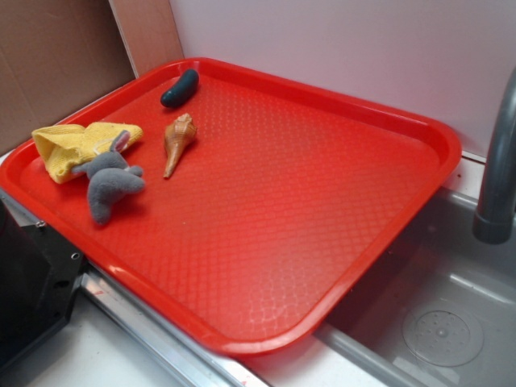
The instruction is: Grab the yellow cloth.
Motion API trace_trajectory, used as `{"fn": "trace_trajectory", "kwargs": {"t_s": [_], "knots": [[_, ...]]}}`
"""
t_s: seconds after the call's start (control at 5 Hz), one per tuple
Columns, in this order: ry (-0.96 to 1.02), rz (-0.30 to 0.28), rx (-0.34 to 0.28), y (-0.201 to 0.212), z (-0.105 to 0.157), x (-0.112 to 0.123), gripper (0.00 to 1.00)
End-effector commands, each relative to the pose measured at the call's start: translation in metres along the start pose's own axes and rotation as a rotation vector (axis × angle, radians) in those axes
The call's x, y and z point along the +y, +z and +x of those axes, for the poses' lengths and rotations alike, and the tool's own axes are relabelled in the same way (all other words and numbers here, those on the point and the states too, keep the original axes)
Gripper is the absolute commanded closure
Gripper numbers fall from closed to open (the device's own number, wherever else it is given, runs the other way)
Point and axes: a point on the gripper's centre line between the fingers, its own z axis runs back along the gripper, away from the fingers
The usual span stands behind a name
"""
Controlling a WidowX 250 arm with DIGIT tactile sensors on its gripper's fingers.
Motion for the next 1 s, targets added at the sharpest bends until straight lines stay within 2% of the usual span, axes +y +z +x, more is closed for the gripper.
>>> {"fn": "trace_trajectory", "kwargs": {"t_s": [0.0, 0.4, 0.6, 0.8], "knots": [[0.000, 0.000, 0.000, 0.000, 0.000, 0.000, 0.00], [0.117, 0.056, -0.120, -0.023, 0.000, 0.039, 0.00], [0.227, 0.125, -0.159, -0.054, 0.015, 0.066, 0.00], [0.307, 0.189, -0.172, -0.090, 0.032, 0.092, 0.00]]}}
